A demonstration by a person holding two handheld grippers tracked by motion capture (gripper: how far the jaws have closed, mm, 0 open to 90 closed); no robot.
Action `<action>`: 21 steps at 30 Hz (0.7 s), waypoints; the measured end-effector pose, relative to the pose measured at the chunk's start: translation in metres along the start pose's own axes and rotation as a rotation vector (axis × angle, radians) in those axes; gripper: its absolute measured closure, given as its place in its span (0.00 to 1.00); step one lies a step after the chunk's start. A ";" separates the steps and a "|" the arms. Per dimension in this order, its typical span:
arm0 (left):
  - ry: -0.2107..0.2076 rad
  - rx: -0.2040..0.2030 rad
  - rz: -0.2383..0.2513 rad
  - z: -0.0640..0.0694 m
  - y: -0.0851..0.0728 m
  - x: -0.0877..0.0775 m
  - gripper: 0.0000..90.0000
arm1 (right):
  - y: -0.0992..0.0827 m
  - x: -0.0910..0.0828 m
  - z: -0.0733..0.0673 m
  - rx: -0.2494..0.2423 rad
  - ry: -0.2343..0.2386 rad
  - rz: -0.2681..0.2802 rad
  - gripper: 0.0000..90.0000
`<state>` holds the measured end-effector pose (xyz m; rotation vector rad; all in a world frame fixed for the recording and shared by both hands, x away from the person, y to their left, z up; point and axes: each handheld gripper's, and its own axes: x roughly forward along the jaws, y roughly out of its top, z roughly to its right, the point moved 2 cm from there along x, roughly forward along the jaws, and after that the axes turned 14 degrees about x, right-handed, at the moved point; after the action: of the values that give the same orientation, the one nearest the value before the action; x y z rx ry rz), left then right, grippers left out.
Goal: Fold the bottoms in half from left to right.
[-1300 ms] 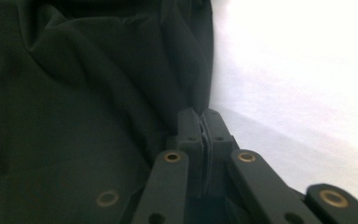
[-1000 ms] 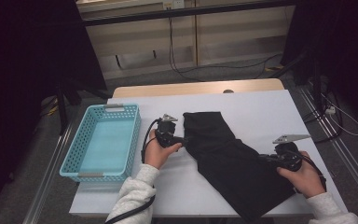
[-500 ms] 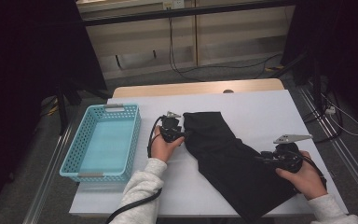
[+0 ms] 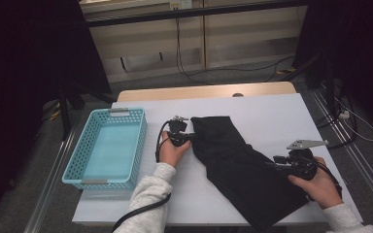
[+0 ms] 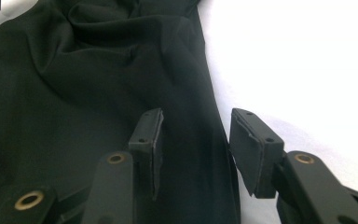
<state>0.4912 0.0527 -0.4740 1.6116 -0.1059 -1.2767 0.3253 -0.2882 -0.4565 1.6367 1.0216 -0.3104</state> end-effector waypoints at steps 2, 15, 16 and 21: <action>0.006 -0.013 0.007 -0.002 0.000 -0.002 0.97 | 0.000 0.000 0.000 0.000 -0.001 0.000 0.60; 0.057 -0.074 0.028 -0.023 -0.007 -0.027 1.00 | 0.001 -0.001 -0.002 -0.009 -0.015 0.000 0.55; 0.072 -0.073 0.026 -0.025 -0.008 -0.030 1.00 | 0.000 -0.001 -0.002 -0.009 -0.014 -0.001 0.55; 0.120 -0.095 0.022 -0.038 -0.016 -0.039 1.00 | -0.002 -0.002 0.000 -0.003 -0.025 -0.007 0.53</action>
<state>0.4955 0.1082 -0.4629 1.5971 0.0119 -1.1487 0.3227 -0.2895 -0.4567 1.6234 1.0090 -0.3332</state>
